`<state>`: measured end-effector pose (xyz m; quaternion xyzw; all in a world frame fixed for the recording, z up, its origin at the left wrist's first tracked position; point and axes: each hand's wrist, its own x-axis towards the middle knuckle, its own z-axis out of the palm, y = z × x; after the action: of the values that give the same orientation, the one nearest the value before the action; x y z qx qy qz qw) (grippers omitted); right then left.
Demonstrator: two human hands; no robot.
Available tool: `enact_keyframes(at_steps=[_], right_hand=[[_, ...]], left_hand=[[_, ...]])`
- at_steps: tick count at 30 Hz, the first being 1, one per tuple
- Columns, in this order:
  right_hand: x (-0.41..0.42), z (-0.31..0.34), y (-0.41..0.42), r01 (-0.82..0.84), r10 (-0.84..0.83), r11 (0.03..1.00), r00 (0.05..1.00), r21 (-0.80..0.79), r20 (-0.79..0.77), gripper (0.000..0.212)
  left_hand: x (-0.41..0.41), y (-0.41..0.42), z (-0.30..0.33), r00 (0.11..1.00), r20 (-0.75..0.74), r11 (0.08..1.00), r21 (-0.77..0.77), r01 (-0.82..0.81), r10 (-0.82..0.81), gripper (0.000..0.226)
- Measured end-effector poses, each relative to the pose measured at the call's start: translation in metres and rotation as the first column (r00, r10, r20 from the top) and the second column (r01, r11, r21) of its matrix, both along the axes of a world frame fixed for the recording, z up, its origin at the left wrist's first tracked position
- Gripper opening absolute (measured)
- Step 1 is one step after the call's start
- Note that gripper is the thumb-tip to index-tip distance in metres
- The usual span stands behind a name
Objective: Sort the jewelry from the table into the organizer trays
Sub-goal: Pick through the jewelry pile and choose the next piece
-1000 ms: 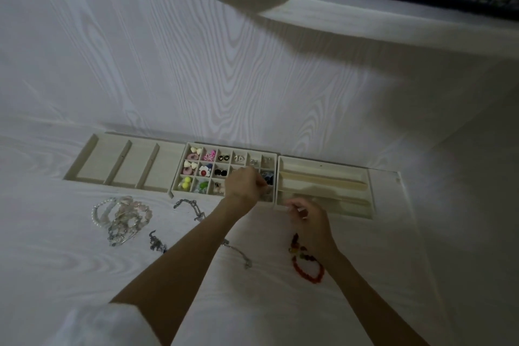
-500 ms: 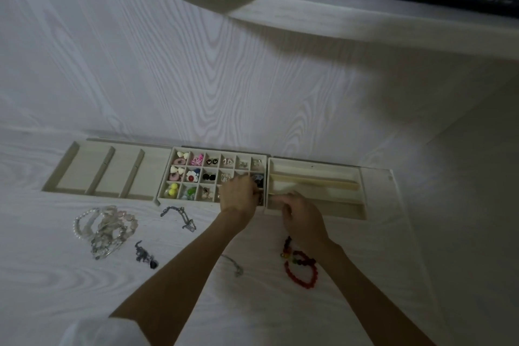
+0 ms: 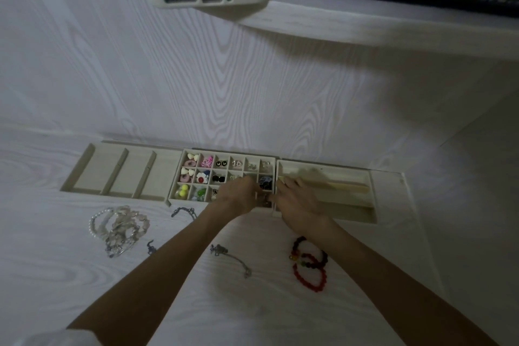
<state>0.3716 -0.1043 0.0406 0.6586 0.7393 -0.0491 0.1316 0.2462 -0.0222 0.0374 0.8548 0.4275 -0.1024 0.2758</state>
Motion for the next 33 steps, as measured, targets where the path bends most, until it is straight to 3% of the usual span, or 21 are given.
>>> enact_keyframes(at_steps=[4, 8, 15, 19, 23, 30, 33], right_hand=[[-0.002, 0.005, 0.007, -0.019, 0.02, 1.0, 1.0, -0.02, 0.012, 0.037], [-0.002, 0.008, 0.009, -0.011, 0.01, 0.999, 1.0, -0.035, -0.014, 0.035], [0.001, 0.014, 0.006, 0.014, -0.015, 1.0, 0.998, -0.012, -0.056, 0.032], [0.006, 0.014, 0.001, 0.069, -0.067, 0.998, 0.991, 0.012, -0.116, 0.048], [0.009, 0.013, -0.004, 0.127, -0.124, 0.992, 0.972, 0.006, -0.197, 0.054], [0.008, 0.01, -0.01, 0.144, -0.14, 0.99, 0.969, 0.003, -0.206, 0.053], [0.008, 0.007, -0.014, 0.148, -0.145, 0.989, 0.965, -0.002, -0.218, 0.053]], left_hand=[[-0.001, -0.005, 0.005, 0.976, -0.158, 0.983, 0.076, 0.165, -0.151, 0.04], [0.005, -0.009, 0.005, 0.954, -0.246, 0.979, 0.066, 0.193, -0.172, 0.034], [0.008, -0.01, 0.001, 0.961, -0.245, 0.988, -0.11, 0.108, -0.132, 0.043], [0.005, -0.011, 0.002, 0.979, -0.175, 0.982, -0.172, 0.073, -0.103, 0.056], [-0.001, -0.01, 0.004, 0.984, -0.161, 0.991, -0.118, 0.058, -0.077, 0.052], [0.005, -0.016, 0.005, 0.889, -0.348, 0.933, 0.094, 0.348, -0.297, 0.041], [0.006, -0.017, 0.004, 0.877, -0.369, 0.924, 0.105, 0.367, -0.306, 0.042]])
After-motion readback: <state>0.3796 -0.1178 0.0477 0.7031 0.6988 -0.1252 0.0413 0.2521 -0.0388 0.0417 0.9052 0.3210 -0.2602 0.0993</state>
